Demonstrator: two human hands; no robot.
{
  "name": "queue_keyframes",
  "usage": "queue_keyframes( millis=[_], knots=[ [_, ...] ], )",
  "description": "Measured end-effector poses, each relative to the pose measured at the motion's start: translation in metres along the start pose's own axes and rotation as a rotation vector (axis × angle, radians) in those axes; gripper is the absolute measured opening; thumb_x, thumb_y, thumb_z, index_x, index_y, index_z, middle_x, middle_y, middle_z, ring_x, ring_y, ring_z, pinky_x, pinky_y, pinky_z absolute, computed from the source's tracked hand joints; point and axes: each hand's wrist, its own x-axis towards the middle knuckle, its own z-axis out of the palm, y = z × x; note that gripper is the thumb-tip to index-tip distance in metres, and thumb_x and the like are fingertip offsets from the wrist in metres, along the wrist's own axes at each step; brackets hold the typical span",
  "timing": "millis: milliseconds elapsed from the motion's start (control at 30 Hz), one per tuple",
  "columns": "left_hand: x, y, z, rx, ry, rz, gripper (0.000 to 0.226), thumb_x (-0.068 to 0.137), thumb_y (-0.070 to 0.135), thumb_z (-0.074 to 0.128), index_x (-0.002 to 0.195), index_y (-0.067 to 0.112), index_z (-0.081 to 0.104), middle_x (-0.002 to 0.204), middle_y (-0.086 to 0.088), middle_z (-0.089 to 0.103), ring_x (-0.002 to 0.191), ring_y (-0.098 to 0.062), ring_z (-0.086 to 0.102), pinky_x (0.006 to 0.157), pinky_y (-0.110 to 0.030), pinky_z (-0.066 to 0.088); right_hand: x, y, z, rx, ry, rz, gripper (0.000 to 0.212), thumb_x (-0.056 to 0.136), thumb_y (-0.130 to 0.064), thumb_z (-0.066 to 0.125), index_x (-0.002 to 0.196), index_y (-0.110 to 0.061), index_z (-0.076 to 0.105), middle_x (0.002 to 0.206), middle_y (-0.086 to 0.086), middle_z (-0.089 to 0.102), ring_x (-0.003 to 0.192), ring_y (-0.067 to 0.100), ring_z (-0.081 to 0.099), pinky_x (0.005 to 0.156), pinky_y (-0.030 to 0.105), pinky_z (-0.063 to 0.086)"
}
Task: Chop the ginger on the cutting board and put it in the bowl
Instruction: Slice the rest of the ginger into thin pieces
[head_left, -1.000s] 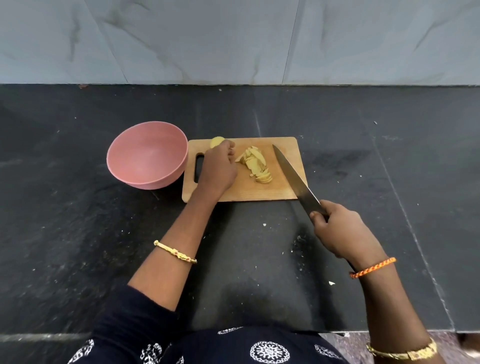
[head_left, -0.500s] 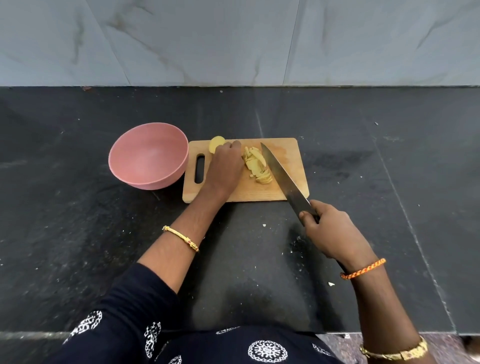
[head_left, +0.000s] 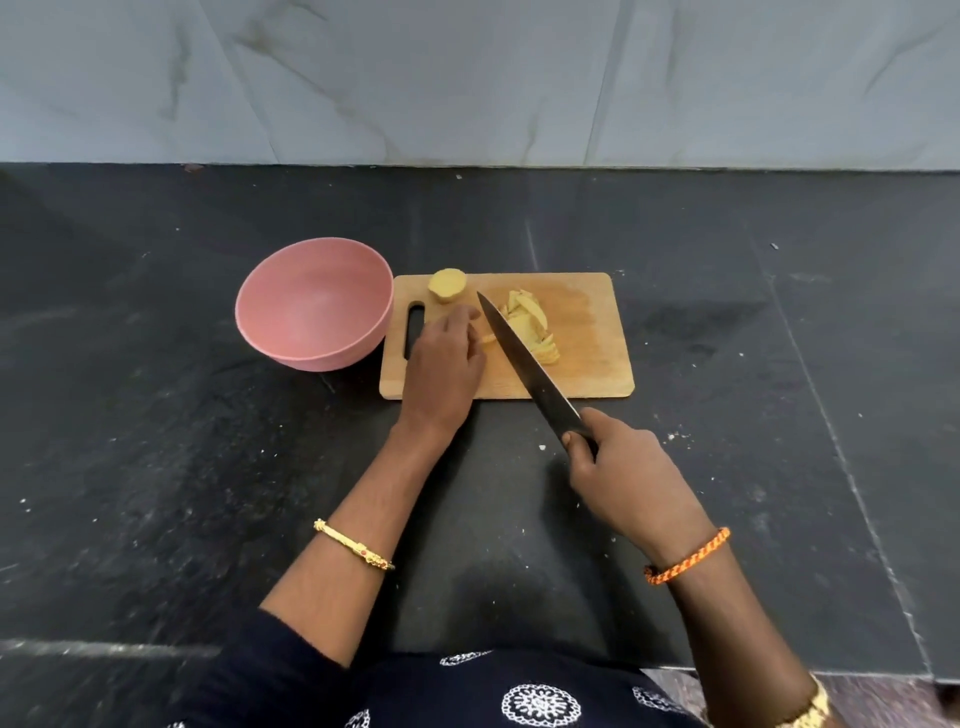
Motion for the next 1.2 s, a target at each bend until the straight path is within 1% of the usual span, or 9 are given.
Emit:
queue_keyframes(
  millis=[233,367,500,600,733,833,1000,1100,1200],
  knots=[
    [0.000,-0.003,0.002,-0.052,0.019,-0.041,0.031,0.089,0.009,0.058,0.116,0.013,0.044,0.093,-0.002,0.059,0.085,-0.010,0.057,0.072,-0.017,0.041,0.005,-0.008,0.004,-0.054,-0.066,0.026,0.021,0.098,-0.027,0.038,0.112,-0.019,0.051,0.091,0.010,0.063,0.085,0.030,0.064,0.079,0.046,0.055],
    [0.002,-0.002,0.006,-0.053,0.064,-0.082,0.024,0.087,0.009,0.060,0.106,0.012,0.046,0.088,0.002,0.055,0.080,-0.009,0.056,0.068,-0.017,0.043,0.003,-0.010,0.004,-0.146,-0.138,0.062,0.019,0.099,-0.025,0.035,0.114,-0.019,0.046,0.098,0.011,0.060,0.090,0.029,0.062,0.081,0.045,0.054],
    [0.004,-0.001,0.005,-0.103,0.079,-0.150,0.025,0.087,0.011,0.062,0.107,0.010,0.048,0.086,0.004,0.056,0.076,-0.005,0.056,0.060,-0.007,0.038,-0.001,-0.007,-0.003,-0.167,-0.169,0.071,0.017,0.100,-0.026,0.034,0.110,-0.019,0.047,0.095,0.007,0.058,0.086,0.024,0.061,0.077,0.040,0.053],
    [0.004,-0.002,0.002,-0.160,0.094,-0.193,0.029,0.085,0.013,0.066,0.108,0.010,0.049,0.084,0.007,0.057,0.077,-0.005,0.058,0.069,-0.012,0.041,-0.008,-0.001,-0.008,-0.117,-0.150,0.070,0.017,0.099,-0.030,0.035,0.103,-0.021,0.049,0.091,0.007,0.061,0.082,0.026,0.062,0.074,0.040,0.054],
    [0.006,-0.004,0.003,-0.240,0.103,-0.223,0.030,0.082,0.012,0.068,0.106,0.011,0.049,0.091,0.009,0.055,0.082,-0.007,0.060,0.072,-0.016,0.044,-0.010,0.004,-0.018,0.010,-0.009,0.046,0.016,0.098,-0.030,0.039,0.095,-0.020,0.050,0.082,0.010,0.061,0.076,0.030,0.060,0.064,0.035,0.046],
    [0.009,-0.003,0.008,-0.303,0.117,-0.231,0.029,0.081,0.012,0.069,0.104,0.011,0.051,0.091,0.012,0.053,0.083,-0.007,0.060,0.073,-0.016,0.046,0.000,0.012,-0.026,0.055,0.099,0.104,0.019,0.097,-0.028,0.040,0.099,-0.014,0.053,0.088,0.015,0.062,0.083,0.036,0.060,0.072,0.039,0.049],
    [0.014,0.001,0.015,-0.341,0.080,-0.224,0.028,0.078,0.009,0.072,0.099,0.015,0.054,0.084,0.006,0.063,0.073,0.000,0.056,0.070,-0.011,0.046,0.016,0.024,-0.031,0.030,0.140,0.203,0.018,0.095,-0.025,0.039,0.099,-0.015,0.054,0.090,0.018,0.062,0.083,0.040,0.062,0.078,0.049,0.055],
    [0.016,0.002,0.015,-0.264,0.084,-0.134,0.021,0.082,0.008,0.064,0.102,0.013,0.060,0.098,0.002,0.063,0.087,0.000,0.050,0.082,-0.014,0.043,0.021,0.023,-0.031,0.024,0.133,0.180,0.019,0.095,-0.024,0.040,0.102,-0.015,0.055,0.089,0.016,0.062,0.083,0.036,0.063,0.079,0.048,0.055],
    [0.027,0.005,0.015,-0.048,0.011,0.057,0.033,0.089,0.012,0.054,0.121,0.016,0.059,0.117,-0.003,0.057,0.110,-0.017,0.044,0.096,-0.028,0.036,0.024,0.020,-0.028,0.024,0.116,0.155,0.019,0.096,-0.023,0.041,0.104,-0.016,0.057,0.088,0.014,0.063,0.082,0.033,0.063,0.078,0.045,0.055]
  ],
)
